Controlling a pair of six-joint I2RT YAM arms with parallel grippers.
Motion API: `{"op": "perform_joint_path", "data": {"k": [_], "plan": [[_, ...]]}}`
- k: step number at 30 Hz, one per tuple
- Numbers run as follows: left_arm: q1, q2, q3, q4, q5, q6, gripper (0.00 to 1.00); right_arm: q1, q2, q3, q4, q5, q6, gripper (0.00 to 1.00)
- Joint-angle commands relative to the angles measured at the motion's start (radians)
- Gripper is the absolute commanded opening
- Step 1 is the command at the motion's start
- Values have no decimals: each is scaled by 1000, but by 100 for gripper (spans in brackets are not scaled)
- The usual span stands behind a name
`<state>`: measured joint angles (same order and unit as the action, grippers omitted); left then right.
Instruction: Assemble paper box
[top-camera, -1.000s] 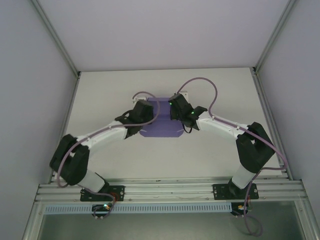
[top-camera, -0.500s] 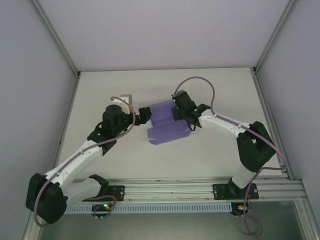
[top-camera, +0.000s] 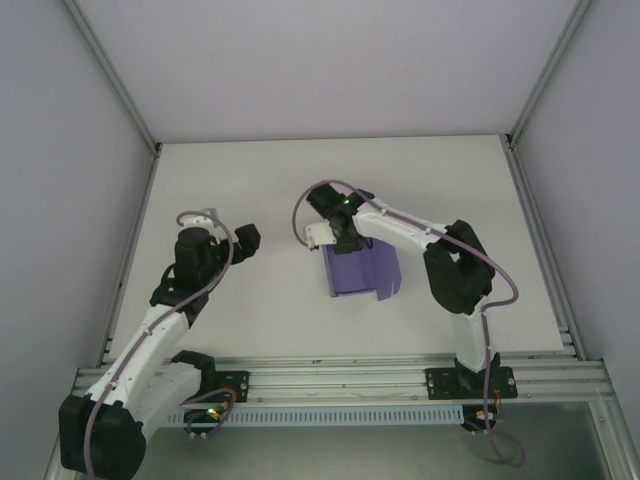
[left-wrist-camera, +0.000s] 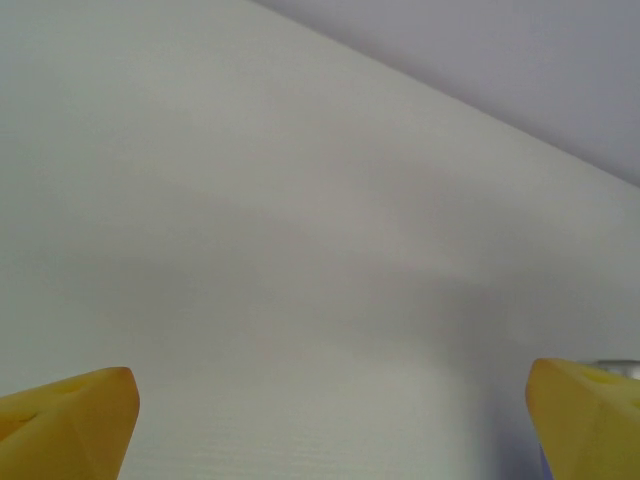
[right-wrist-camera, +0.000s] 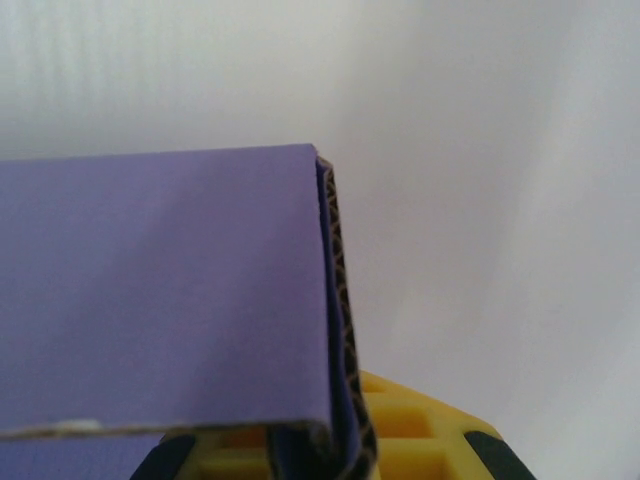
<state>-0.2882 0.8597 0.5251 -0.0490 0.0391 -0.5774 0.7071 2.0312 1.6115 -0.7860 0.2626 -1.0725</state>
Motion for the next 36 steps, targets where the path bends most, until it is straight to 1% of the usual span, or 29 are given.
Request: {"op": "perform_joint_path", "data": {"k": [1,3,5,6,7,8,9,10,11,12,14,16,17,18,19,21,22,24,25,26,27,28,29,31,32,35,36], "plan": [[30,-26,-18,-13,42,-36,100,28,7,-17,36,4,-351,11],[42,-33,-23,-20,42,-40,100,51,-2,-65,142,-40,-444,12],[51,-37,-28,-29,38,-42,100,80,7,-101,230,-46,-510,13],[53,-39,-31,-30,35,-45,100,91,15,-109,252,-41,-530,15],[54,-39,-32,-31,34,-49,100,101,25,-114,253,-31,-543,20],[58,-39,-33,-32,34,-51,100,106,32,-113,252,-24,-546,21],[61,-39,-35,-32,33,-53,100,110,35,-106,252,-21,-538,26],[61,-39,-36,-31,34,-54,100,110,35,-99,253,-18,-517,42],[61,-39,-35,-33,35,-55,100,110,27,-96,253,-11,-498,60],[64,-38,-33,-36,37,-52,100,109,14,-98,254,0,-485,67],[64,-37,-28,-44,35,-49,100,109,-37,-128,316,19,-460,75],[63,-37,-22,-45,38,-47,100,107,-109,-165,351,23,-431,85],[64,-37,-22,-43,42,-46,100,106,-149,-182,359,21,-408,89],[63,-36,-19,-40,48,-44,100,106,-191,-198,368,15,-379,97],[63,-33,-16,-38,55,-41,100,103,-243,-214,369,-2,-332,100],[61,-22,-10,-30,77,-31,100,96,-339,-240,359,-55,-215,100],[62,-12,-5,-24,91,-26,100,91,-392,-258,368,-78,-124,100],[61,13,3,-8,118,-14,100,82,-479,-294,407,-73,81,100],[60,32,10,-1,130,-8,100,76,-527,-320,434,-45,212,100],[57,52,16,8,139,0,100,67,-568,-342,424,-53,297,100],[54,74,27,11,143,6,100,59,-608,-367,398,-100,348,99],[52,97,41,13,151,17,100,49,-574,-404,381,-165,374,100],[48,118,55,17,155,28,100,46,-679,-433,386,-205,377,100],[43,157,83,21,162,32,100,42,-692,-453,405,-228,400,100],[40,173,93,27,169,35,100,35,-680,-431,397,-205,453,100],[30,219,116,51,170,25,100,-11,-629,-317,252,-130,706,100],[25,237,125,56,165,21,100,-21,-619,-305,200,-143,775,99]]}}
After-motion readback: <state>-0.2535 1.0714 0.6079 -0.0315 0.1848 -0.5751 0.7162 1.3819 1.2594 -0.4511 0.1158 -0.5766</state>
